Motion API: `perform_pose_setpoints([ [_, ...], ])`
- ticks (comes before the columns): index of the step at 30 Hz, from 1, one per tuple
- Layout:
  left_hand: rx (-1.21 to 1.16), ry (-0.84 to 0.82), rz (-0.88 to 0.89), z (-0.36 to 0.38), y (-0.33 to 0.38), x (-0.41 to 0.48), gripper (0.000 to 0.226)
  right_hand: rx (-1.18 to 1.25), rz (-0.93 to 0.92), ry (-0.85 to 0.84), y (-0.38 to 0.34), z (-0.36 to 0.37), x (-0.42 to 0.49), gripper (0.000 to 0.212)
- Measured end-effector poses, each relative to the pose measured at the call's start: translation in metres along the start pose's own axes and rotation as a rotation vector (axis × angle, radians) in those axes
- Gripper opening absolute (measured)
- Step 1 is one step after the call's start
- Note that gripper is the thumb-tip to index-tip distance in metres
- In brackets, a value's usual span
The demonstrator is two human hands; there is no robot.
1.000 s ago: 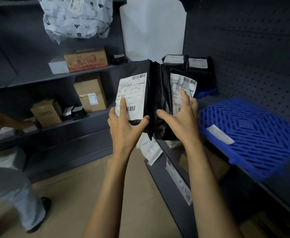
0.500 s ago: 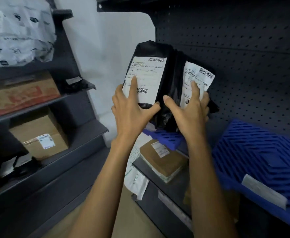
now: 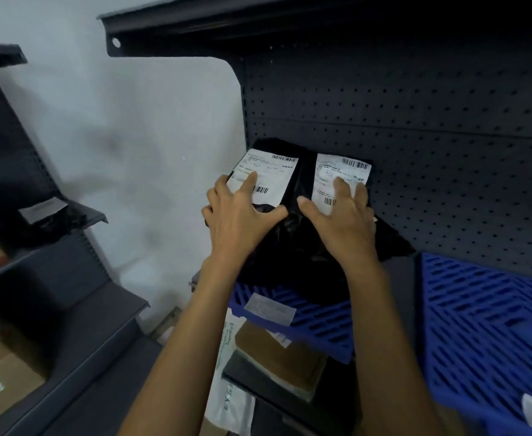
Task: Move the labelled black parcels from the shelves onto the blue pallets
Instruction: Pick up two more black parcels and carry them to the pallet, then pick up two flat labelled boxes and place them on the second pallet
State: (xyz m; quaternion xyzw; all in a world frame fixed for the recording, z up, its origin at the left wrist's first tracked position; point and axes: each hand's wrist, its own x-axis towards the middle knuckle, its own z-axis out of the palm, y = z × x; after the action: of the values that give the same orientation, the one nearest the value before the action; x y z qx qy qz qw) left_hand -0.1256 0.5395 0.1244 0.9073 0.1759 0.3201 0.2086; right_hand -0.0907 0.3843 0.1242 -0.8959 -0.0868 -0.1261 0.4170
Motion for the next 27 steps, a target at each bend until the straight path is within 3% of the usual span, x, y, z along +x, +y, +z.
perform_pose_setpoints([
  [4,-0.067,-0.093,0.067,0.006,-0.009,0.02,0.076,-0.147,0.021,0.065,-0.01,0.007,0.001,0.079],
  [9,-0.272,-0.218,0.25,-0.002,-0.025,0.03,0.074,-0.131,-0.004,0.139,-0.014,0.0,-0.015,0.062],
  [14,-0.136,-0.183,0.51,-0.014,-0.018,0.02,0.057,-0.326,-0.017,0.256,-0.002,-0.026,-0.059,0.054],
  [21,-0.244,-0.396,0.957,-0.012,0.049,-0.055,0.046,-0.654,0.221,0.15,0.036,-0.083,-0.154,0.044],
  [27,-0.253,-0.565,1.112,0.002,0.117,-0.141,0.042,-0.733,0.447,0.182,0.071,-0.147,-0.24,0.04],
])
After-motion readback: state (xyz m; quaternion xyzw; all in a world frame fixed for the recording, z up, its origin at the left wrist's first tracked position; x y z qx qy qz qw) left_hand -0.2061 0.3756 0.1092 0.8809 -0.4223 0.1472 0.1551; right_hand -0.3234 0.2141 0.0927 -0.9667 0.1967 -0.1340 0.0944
